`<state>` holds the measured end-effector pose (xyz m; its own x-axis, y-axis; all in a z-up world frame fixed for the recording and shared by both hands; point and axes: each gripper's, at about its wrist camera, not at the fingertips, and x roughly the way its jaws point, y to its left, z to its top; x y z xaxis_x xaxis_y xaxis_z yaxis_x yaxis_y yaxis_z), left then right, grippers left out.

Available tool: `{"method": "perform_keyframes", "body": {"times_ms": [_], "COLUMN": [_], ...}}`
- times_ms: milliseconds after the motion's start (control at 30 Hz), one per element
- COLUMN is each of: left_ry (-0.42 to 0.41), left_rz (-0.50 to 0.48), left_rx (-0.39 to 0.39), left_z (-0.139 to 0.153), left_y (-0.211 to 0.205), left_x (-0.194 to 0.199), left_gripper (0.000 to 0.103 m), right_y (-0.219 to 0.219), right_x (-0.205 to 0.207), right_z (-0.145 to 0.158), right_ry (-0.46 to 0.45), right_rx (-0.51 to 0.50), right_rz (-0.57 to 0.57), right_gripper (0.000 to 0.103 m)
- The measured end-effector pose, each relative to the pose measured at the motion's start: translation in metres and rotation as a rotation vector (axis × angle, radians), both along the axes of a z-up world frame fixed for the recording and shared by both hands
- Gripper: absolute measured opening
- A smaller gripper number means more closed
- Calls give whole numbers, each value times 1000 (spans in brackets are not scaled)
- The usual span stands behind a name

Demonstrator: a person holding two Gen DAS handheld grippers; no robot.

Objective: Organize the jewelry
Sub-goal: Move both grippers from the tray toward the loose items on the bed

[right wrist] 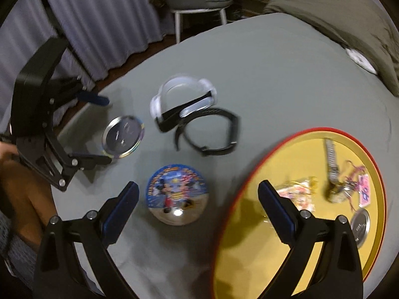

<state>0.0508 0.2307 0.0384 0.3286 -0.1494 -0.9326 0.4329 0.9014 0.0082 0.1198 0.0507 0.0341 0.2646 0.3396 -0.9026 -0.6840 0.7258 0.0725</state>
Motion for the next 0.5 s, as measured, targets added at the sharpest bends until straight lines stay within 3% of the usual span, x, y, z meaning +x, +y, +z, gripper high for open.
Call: {"method": "perform_keyframes", "body": {"times_ms": [333, 500], "left_ry": [39, 37], "left_rz": [-28, -28], "left_rx": [6, 29], "left_z": [-19, -25], "left_y": [6, 3], "left_x": [-4, -3], "left_gripper": [97, 98], "right_y": [41, 47], "right_x": [-4, -2], "right_z": [-45, -58], "right_ry": [-7, 2], "right_rx": [-150, -165], "right_rz": [58, 63], "right_gripper": [92, 92]}}
